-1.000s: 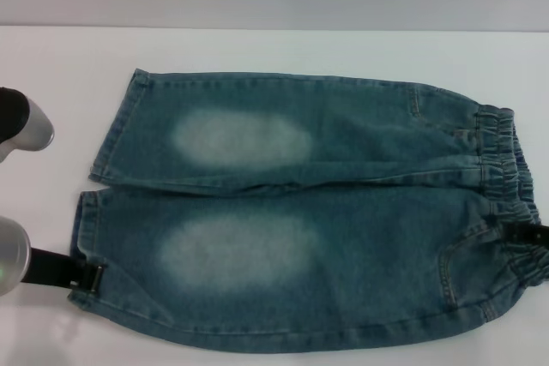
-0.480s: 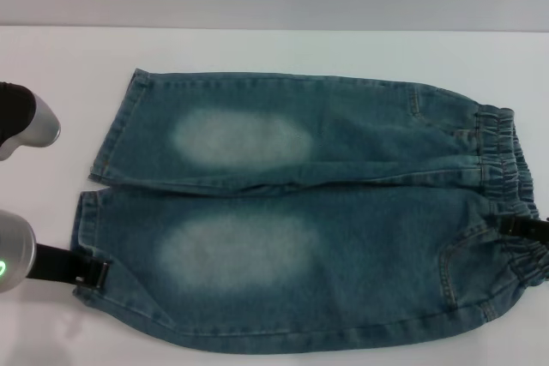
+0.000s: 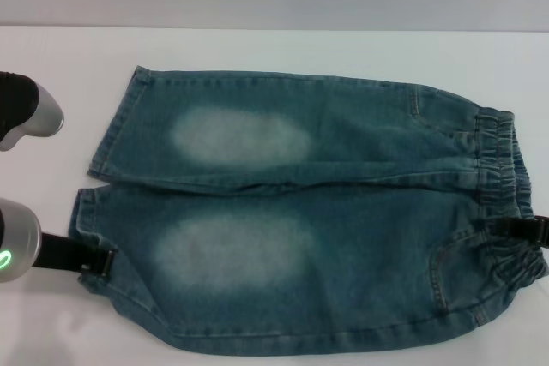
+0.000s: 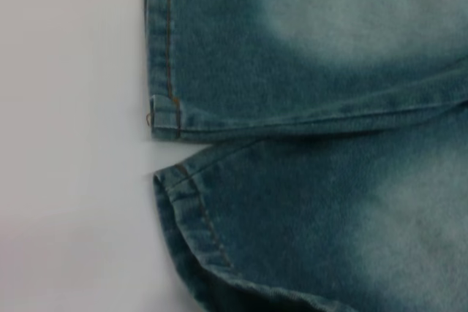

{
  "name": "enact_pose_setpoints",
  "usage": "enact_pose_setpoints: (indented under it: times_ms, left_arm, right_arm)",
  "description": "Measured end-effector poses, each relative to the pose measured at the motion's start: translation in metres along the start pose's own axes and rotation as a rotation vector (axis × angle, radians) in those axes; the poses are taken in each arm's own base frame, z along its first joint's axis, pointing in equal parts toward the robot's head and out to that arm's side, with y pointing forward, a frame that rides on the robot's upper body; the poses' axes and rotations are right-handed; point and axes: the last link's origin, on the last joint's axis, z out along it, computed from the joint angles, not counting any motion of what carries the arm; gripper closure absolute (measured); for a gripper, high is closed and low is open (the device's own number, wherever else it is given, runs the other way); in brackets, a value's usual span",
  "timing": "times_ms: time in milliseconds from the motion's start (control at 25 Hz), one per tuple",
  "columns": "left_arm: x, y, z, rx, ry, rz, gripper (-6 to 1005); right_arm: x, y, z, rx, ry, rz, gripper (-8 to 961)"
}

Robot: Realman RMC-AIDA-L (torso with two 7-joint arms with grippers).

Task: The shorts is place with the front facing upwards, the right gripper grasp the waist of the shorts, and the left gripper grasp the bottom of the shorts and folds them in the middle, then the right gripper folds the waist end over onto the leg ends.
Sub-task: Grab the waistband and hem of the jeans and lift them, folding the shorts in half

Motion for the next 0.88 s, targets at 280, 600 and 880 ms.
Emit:
enact_pose_setpoints:
  times_ms: [280, 600, 880]
  left_arm:
    - [0.003, 0.002, 0.001, -0.004, 0.013, 0.0, 973]
    - [0.007, 0.003, 0.002, -0.008, 0.027, 0.0, 972]
    - [0.009, 0.0, 0.003, -0.012, 0.05, -0.011, 970]
  right_arm:
    - [-0.002, 0.002, 0.0, -0.005, 0.01, -0.008, 624]
    - [-0.008, 0.007, -0.001, -0.023, 0.01, -0.029, 846]
    - [-0.015, 0.01, -0.004, -0.09, -0.022, -0.016, 951]
